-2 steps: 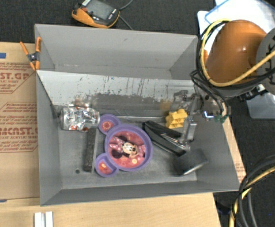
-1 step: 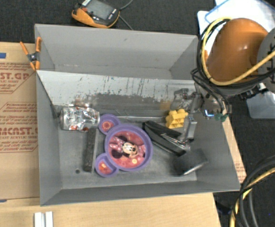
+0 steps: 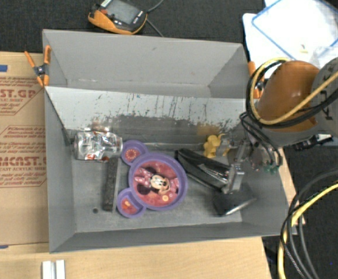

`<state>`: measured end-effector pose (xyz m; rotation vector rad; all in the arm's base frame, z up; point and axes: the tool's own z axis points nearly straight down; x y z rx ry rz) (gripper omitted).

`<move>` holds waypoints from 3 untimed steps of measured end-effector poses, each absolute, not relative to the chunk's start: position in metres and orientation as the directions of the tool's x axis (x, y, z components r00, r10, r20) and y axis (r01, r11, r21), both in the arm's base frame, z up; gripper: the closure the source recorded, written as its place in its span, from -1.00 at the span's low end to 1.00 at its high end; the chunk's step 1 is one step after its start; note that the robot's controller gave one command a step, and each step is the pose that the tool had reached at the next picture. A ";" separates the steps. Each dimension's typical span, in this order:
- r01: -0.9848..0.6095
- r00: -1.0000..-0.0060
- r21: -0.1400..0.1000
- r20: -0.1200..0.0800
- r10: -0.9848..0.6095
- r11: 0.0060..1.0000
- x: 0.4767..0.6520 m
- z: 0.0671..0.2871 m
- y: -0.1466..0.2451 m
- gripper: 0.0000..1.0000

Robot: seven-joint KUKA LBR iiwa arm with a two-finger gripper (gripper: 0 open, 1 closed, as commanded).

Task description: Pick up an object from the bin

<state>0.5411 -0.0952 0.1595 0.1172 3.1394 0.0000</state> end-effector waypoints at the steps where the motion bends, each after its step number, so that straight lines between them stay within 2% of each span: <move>1: 0.097 -0.995 0.001 -0.015 0.097 0.995 0.537 0.160 -0.097 -1.00; 2: 0.245 -0.970 0.002 -0.004 0.245 0.970 0.537 0.150 -0.107 -1.00; 3: 0.281 -0.960 0.006 -0.016 0.281 0.960 0.544 0.070 -0.103 -1.00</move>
Offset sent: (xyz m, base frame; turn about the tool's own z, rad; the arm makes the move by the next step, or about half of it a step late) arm -0.0050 -0.0136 -0.0099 0.1735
